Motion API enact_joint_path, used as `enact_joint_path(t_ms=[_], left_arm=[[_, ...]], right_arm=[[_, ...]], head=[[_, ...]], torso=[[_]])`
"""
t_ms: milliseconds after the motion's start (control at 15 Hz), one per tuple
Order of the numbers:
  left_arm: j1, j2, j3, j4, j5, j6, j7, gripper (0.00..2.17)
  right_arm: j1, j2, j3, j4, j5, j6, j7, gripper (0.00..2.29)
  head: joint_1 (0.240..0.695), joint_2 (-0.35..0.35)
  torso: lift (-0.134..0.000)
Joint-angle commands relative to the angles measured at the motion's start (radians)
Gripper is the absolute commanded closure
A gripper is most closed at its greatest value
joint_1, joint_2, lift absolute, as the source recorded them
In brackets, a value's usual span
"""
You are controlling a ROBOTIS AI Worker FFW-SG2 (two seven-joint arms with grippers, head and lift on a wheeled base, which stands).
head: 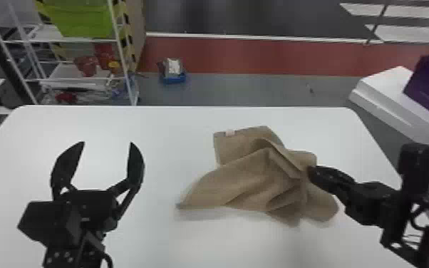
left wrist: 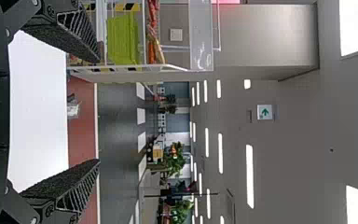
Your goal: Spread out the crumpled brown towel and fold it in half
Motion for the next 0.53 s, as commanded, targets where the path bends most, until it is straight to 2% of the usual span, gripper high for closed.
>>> enact_joint_path(t_ms=[0, 67, 200, 333, 467], left_arm=[[-0.004, -0.003, -0.001, 0.004, 0.000, 0.003, -0.001, 0.15], [-0.003, -0.003, -0.001, 0.004, 0.000, 0.003, -0.001, 0.15], [0.000, -0.003, 0.000, 0.003, 0.000, 0.000, 0.004, 0.15], [0.006, -0.003, 0.002, -0.004, -0.002, 0.000, 0.005, 0.15], [0.006, -0.003, 0.003, -0.005, -0.002, 0.000, -0.004, 0.14]], right_arm=[[-0.012, 0.001, -0.112, -0.002, -0.123, 0.043, 0.027, 0.49], [-0.031, 0.001, -0.150, -0.007, -0.168, 0.071, 0.028, 0.41], [-0.063, 0.001, -0.199, -0.009, -0.211, 0.114, 0.039, 0.30], [-0.088, 0.001, -0.253, -0.004, -0.266, 0.114, 0.034, 0.30], [-0.149, 0.001, -0.259, 0.056, -0.269, 0.104, 0.025, 0.30]], head=[[0.695, -0.067], [0.695, -0.079], [0.695, -0.104], [0.695, -0.120], [0.695, -0.134]], torso=[[-0.124], [-0.124], [-0.124], [-0.124], [-0.124]])
